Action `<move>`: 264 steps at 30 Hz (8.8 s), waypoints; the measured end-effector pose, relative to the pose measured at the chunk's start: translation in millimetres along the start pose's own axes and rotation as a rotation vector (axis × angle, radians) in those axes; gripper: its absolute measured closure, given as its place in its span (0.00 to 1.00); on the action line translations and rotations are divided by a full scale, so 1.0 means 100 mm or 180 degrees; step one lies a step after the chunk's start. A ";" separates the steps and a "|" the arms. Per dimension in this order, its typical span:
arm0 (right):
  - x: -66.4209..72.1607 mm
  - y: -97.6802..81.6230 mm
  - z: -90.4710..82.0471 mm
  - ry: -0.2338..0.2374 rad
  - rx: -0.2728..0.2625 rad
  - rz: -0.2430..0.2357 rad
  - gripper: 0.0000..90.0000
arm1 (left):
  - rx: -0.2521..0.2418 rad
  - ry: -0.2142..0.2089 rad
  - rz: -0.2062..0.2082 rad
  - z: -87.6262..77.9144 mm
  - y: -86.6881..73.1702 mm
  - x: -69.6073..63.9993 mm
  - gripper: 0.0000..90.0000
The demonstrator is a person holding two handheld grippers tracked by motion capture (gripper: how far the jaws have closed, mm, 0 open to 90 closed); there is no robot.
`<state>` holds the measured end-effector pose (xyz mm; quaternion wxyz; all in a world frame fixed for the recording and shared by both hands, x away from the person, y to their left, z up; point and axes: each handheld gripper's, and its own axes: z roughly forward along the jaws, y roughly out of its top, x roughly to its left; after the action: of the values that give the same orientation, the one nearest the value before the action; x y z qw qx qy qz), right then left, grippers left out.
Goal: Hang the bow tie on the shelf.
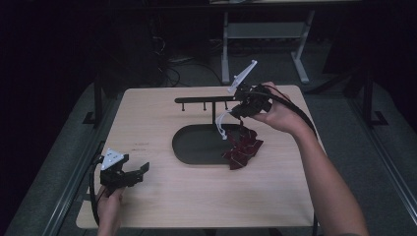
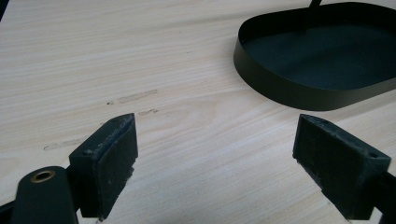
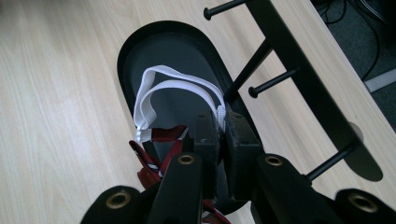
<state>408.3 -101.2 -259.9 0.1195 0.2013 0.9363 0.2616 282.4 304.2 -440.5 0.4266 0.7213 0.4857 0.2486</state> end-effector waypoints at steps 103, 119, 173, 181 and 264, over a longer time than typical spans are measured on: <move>-0.54 0.20 0.45 -0.0082 0.0432 0.0301 0.85 | 0.0014 -0.0053 -0.0006 0.02 0.01 0.01 0.15; -0.49 0.18 0.38 -0.0007 0.0393 0.0263 0.80 | 0.0013 -0.0054 0.0001 0.01 0.01 0.02 0.15; -0.38 -0.18 0.32 0.0249 0.0102 0.0407 0.73 | 0.0027 -0.0050 0.0027 0.01 0.01 -0.01 0.15; -0.35 -0.24 0.30 0.0278 0.0069 0.0418 0.73 | 0.0030 -0.0054 0.0044 0.02 0.01 -0.02 0.15; -0.03 -1.07 0.37 0.0496 -0.0092 0.0744 0.65 | 0.0042 -0.0047 0.0061 0.01 0.01 -0.03 0.15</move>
<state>389.6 -170.1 -348.0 0.0180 0.2863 0.9091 0.3020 282.8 301.0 -440.4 0.4231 0.7305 0.4772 0.2440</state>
